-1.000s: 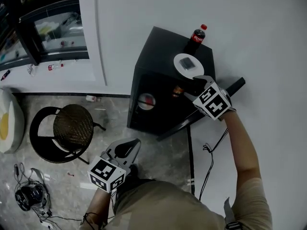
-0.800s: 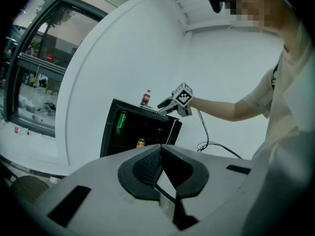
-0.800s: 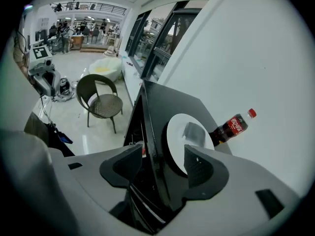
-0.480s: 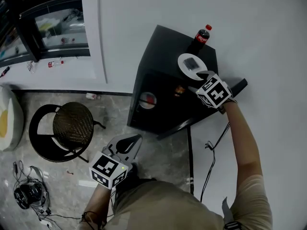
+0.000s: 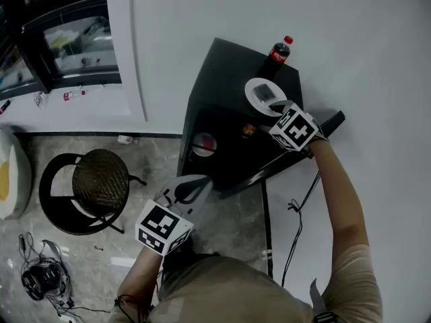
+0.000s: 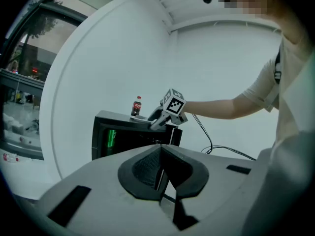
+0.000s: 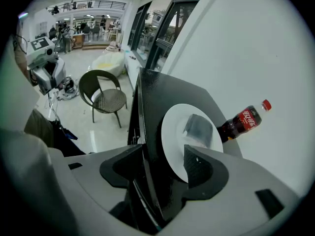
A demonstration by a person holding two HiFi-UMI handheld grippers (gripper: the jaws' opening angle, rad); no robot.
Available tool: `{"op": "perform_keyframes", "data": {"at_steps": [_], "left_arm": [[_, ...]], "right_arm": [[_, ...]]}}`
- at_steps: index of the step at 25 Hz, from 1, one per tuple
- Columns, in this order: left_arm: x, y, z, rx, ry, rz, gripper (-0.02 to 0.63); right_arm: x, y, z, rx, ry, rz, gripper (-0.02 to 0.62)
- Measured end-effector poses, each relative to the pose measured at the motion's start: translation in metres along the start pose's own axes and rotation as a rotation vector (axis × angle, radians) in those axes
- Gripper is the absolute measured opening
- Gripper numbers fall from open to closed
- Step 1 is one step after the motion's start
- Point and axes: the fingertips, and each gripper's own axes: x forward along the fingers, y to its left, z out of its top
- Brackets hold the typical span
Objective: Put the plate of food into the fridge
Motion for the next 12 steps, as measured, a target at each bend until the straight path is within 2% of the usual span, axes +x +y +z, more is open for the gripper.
{"op": "perform_keyframes", "data": {"at_steps": [4, 12], "left_arm": [[0.01, -0.009, -0.005, 0.013, 0.027, -0.043, 0.011], [0.02, -0.02, -0.005, 0.031, 0.043, -0.096, 0.011]], "right_arm": [[0.001, 0.001, 0.0, -0.021, 0.013, -0.012, 0.233], [-0.001, 0.006, 0.0, -0.154, 0.046, -0.112, 0.232]]}}
